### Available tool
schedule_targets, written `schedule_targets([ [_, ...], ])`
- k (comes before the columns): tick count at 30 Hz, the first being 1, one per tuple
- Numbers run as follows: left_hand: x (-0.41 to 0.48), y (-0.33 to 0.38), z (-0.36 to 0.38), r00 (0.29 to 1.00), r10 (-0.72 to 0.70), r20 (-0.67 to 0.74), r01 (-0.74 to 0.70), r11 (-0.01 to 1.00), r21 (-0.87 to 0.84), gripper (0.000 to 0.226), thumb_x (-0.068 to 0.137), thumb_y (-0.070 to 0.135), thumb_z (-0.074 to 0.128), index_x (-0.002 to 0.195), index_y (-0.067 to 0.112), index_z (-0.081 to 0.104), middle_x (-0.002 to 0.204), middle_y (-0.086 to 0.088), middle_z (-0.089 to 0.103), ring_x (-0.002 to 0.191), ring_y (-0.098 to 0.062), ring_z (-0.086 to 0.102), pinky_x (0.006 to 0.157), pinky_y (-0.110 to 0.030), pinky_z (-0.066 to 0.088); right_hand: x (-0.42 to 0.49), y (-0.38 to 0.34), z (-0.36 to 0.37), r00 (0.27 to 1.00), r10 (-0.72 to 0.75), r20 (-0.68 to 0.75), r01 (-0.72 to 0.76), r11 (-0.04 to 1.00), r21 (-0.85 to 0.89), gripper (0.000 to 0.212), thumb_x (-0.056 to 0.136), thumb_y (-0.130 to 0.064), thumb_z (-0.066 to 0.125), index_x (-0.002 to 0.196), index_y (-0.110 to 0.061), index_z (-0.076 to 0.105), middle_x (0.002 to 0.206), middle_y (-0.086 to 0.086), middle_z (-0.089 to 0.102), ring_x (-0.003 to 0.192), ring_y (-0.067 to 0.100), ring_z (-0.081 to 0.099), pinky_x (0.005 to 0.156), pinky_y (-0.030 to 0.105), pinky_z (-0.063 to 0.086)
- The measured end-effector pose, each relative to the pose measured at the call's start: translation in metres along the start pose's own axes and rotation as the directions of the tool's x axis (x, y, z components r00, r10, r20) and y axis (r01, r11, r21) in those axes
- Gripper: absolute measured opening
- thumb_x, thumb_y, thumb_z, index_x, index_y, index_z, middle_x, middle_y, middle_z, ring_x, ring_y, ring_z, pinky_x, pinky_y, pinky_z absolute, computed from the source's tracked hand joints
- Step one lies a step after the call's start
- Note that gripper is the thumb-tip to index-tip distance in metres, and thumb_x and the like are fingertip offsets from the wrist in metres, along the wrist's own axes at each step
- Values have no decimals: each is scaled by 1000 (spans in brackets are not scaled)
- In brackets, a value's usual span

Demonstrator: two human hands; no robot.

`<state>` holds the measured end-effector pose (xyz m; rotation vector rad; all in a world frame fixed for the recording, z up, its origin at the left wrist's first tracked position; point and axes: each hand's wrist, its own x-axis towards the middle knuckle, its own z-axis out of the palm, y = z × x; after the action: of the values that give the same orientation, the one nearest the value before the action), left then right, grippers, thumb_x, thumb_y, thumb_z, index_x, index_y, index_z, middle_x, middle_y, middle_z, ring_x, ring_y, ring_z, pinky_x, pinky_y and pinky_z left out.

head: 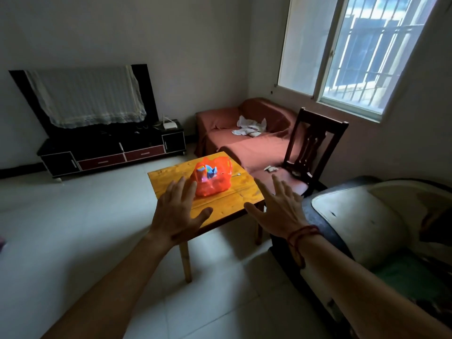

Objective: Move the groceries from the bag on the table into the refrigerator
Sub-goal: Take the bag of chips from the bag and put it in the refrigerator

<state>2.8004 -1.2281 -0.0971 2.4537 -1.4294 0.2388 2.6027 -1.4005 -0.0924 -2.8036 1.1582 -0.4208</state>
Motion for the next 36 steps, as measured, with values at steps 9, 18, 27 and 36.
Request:
schedule_targets([
  [9,130,-10,52,994,-86,62,85,996,13,100,71,84,9,155,31,7,164,-4,-1,150,-29,1,115,-53,14,138,36,42,995,-74,64,73,997,20,78,85,-76,38,152,-45,14,164,6,10,146,33,20,106,52,32],
  [18,241,-56,122,987,-124,100,129,991,-40,102,68,86,11,154,30,16,163,-4,5,149,-29,3,117,-53,14,262,40,105,989,-86,116,87,996,1,78,86,-76,37,152,-46,12,164,8,14,145,33,22,107,50,31],
  [27,373,-123,171,986,-122,109,142,972,-190,103,67,82,18,152,25,27,162,-7,13,148,-32,7,117,-53,15,399,18,148,982,-86,167,95,994,-48,76,88,-73,39,153,-42,15,162,11,16,143,35,23,107,51,33],
  [36,457,-162,217,970,-160,182,200,952,-232,102,67,81,22,151,24,30,162,-7,14,147,-31,8,119,-49,14,496,20,201,969,-78,235,89,995,-37,76,86,-76,34,152,-41,18,157,10,26,135,35,35,101,50,39],
])
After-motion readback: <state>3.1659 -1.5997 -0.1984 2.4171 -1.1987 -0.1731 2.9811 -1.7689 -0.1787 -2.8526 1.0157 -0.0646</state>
